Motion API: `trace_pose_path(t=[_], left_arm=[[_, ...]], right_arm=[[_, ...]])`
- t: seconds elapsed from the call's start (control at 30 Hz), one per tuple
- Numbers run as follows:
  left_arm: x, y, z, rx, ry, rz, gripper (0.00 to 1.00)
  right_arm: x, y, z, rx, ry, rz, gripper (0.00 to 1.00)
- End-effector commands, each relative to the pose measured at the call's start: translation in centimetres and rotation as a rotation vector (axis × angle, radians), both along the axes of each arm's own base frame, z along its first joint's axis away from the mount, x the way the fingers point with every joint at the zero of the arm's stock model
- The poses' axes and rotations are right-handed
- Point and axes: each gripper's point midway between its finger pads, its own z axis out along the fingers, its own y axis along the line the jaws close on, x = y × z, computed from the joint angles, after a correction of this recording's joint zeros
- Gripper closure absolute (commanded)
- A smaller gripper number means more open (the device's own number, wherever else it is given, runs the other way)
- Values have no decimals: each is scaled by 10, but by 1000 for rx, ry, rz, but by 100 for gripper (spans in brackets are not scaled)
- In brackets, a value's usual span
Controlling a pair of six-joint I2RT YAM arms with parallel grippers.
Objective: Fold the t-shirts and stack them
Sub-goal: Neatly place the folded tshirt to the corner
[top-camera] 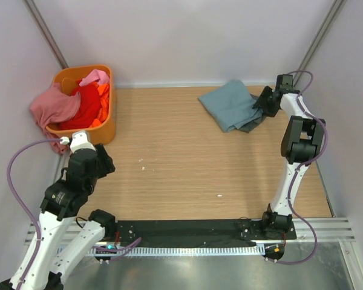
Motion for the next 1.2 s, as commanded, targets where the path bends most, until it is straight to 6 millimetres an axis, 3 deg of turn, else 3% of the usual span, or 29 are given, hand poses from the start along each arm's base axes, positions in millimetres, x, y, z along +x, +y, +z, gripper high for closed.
trace_pose_path(t=[0.0,0.03,0.1,0.17,0.23,0.37,0.67,0.7,0.97,1.17], left_arm=[[6,1,6,-7,-31,20,42],[6,1,6,-7,-33,20,42],[6,2,7,-8,-36,22,42],[6,2,6,-7,-34,22,42],[6,1,6,-8,-34,20,42],[6,1,7,-9,-37,20,42],[4,2,8,-14,-49,22,42],[4,2,9,-16,-52,22,42],[3,3,10,-20,-60,21,42],[3,3,10,-19,-60,22,42]], right_arm=[[5,0,6,9,-26,7,41],[5,0,5,13,-28,5,53],[5,2,3,23,-26,10,65],[5,3,4,28,-26,12,86],[8,4,9,31,-41,14,98],[17,8,31,45,-75,30,99],[40,39,111,81,-200,116,99],[44,39,128,77,-232,119,99],[52,49,187,104,-336,139,99],[63,54,215,142,-413,160,99]])
